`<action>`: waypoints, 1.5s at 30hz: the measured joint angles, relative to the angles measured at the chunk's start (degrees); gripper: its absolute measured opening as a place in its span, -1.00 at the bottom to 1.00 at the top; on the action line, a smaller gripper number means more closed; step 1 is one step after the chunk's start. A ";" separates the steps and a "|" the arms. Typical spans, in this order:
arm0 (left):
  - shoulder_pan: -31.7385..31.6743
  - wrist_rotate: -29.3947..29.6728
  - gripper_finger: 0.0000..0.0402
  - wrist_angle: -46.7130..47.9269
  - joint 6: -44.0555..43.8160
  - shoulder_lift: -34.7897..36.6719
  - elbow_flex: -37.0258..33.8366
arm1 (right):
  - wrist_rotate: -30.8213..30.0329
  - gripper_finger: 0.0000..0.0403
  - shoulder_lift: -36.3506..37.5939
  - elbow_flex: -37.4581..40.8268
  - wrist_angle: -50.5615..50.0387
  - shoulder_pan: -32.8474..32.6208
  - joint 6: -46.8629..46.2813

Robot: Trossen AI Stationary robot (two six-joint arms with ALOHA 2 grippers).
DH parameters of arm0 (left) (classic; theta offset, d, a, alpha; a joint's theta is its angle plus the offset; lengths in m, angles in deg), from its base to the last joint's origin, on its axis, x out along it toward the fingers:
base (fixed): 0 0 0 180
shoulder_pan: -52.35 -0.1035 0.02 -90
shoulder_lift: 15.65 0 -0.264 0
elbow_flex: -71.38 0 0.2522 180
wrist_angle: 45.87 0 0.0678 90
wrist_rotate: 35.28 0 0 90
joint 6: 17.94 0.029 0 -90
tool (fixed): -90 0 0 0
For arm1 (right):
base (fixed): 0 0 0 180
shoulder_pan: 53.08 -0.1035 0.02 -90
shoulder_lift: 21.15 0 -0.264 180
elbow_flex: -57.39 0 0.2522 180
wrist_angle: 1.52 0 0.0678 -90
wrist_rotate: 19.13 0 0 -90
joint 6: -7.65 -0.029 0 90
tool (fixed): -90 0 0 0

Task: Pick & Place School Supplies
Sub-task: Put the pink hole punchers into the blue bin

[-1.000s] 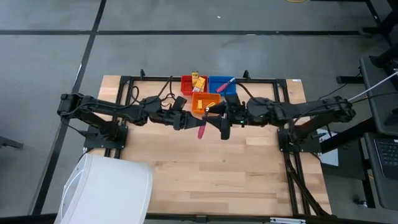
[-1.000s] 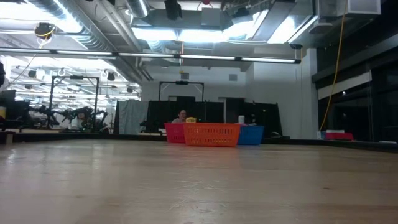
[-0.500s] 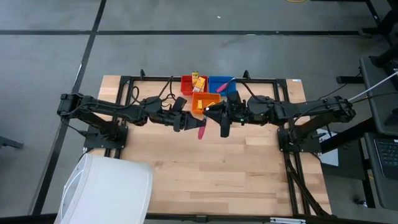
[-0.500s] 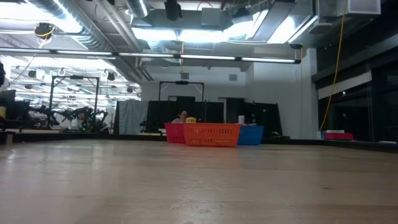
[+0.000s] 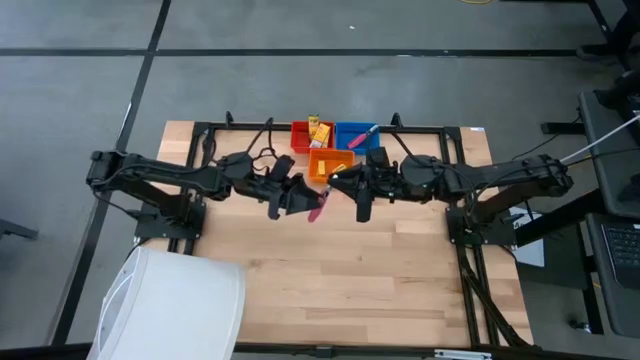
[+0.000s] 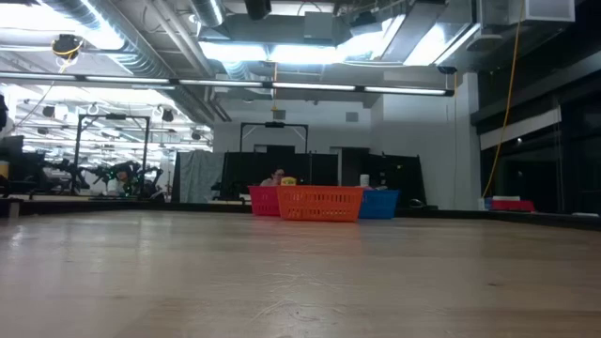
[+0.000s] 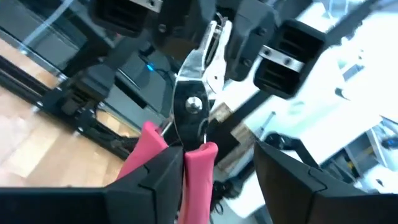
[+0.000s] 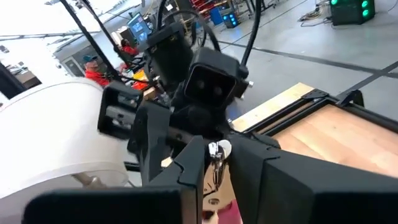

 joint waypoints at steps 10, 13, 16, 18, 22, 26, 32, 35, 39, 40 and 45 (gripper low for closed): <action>0.68 4.65 -0.03 17.79 4.61 6.00 0.18 | -4.06 -0.77 1.99 0.49 -13.97 2.20 0.04; 1.21 11.38 -0.05 23.06 5.44 7.66 0.09 | -4.71 -0.77 1.96 0.39 -18.77 3.16 -0.53; 1.78 16.49 -0.07 29.54 5.11 8.18 0.13 | -7.00 -0.77 1.90 0.37 -20.77 5.85 -0.71; 2.20 21.43 -0.09 32.98 3.46 8.02 0.09 | -9.49 -0.77 1.94 0.30 -23.61 8.44 -1.66; 3.18 26.55 -0.12 37.78 1.67 8.10 0.09 | -10.37 -0.77 1.91 0.34 -27.65 15.79 -2.28; 3.97 30.08 -0.15 37.87 1.62 8.10 0.09 | -9.76 -0.77 0.12 0.30 -28.17 22.26 3.22; 4.42 31.54 -0.18 37.75 0.91 8.06 0.09 | -3.71 -0.77 -7.14 0.30 -28.37 30.75 9.81; 5.25 32.56 -0.19 35.94 0.82 8.05 0.09 | -3.90 -0.77 -10.48 0.30 -26.90 33.00 12.97; 7.03 35.53 -0.20 34.05 0.27 8.04 0.09 | -5.54 -0.77 -13.07 0.30 -25.78 33.80 16.02; 7.47 36.24 -0.20 34.04 0.01 8.04 0.09 | -6.18 -0.77 -13.40 0.30 -25.60 33.81 16.55; 9.74 39.30 -0.20 34.04 -1.02 8.04 0.09 | -7.62 -0.77 -15.11 0.30 -24.00 34.07 19.82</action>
